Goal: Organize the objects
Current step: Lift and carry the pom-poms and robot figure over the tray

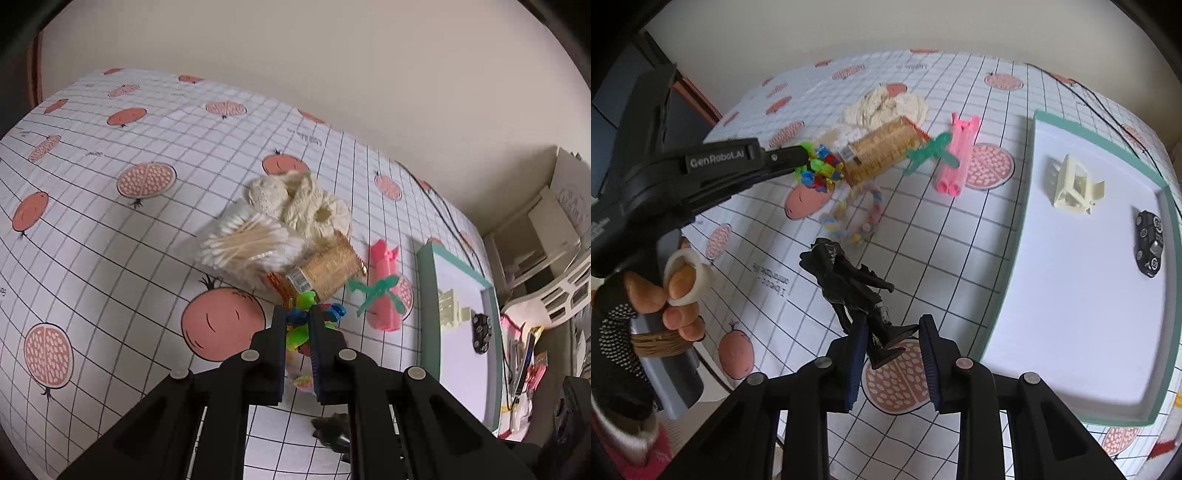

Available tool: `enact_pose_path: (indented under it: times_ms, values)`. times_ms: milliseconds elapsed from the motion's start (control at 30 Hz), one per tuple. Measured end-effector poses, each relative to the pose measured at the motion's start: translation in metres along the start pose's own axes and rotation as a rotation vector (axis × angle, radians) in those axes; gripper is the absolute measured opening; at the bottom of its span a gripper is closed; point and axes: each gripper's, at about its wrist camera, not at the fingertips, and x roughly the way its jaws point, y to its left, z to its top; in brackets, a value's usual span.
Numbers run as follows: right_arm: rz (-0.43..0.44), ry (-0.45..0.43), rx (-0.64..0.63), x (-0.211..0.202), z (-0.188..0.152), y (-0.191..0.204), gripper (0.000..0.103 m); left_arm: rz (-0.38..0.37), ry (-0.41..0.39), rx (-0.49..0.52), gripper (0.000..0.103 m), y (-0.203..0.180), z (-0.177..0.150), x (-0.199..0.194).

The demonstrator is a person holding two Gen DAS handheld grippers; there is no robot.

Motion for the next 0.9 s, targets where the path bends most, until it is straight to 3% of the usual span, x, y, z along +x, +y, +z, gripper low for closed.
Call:
enact_pose_path:
  times_ms: [333,600,900]
  values:
    - [-0.009,-0.144,0.085,-0.054,-0.004,-0.034,0.03,-0.048,-0.099,-0.002,0.012,-0.006,0.006,-0.023]
    - [-0.073,-0.218,0.266,-0.069,-0.013,-0.092,0.03,-0.09,-0.115,0.031,0.012,-0.027,-0.001,-0.028]
    - [-0.136,-0.232,0.413,-0.074,-0.027,-0.146,0.03,-0.137,-0.097,0.106,0.012,-0.071,-0.019,-0.024]
